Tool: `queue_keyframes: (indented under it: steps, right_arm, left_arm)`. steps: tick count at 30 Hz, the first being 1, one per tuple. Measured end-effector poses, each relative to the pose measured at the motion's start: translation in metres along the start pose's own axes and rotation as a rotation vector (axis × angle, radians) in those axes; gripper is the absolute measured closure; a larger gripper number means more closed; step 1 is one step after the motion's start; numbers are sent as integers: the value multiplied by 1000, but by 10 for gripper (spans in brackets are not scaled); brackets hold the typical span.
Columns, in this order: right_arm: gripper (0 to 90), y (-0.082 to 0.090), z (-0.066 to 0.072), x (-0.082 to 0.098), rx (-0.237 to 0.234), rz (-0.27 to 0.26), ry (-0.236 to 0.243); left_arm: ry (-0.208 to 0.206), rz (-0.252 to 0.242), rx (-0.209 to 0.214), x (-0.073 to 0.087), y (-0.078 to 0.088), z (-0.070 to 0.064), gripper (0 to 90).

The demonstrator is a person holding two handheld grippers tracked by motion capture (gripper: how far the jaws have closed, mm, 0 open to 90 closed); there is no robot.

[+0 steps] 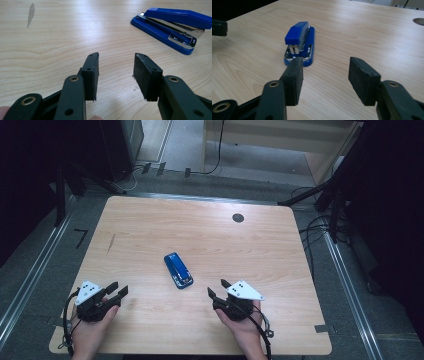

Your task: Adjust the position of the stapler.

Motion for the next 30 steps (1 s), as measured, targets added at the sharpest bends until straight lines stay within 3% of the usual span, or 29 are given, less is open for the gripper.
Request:
queue_keyframes:
  steps: [7,14,24,30]
  right_arm:
    - [484,-26,20,-1,-40,15,-2]
    - [485,-42,24,-1,-48,27,-2]
    - [481,-74,42,-1,-75,63,33]
    - [527,-93,48,-2,-75,85,51]
  left_arm:
    - [-12,18,6,6,-5,-1,564]
    - [-10,23,8,7,-6,-1,565]
    - [0,30,10,7,-7,-1,562]
    - [1,36,15,8,-7,-2,560]
Point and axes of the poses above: each handheld gripper's, and its own axes: y roughly backward along the jaws, x roughly out of its underside, z roughly to its left, the point moved 10 cm from there along -y, roughly forward along the jaws, and after that the axes turned 8 degrees about -z, right-handed, at the moved point
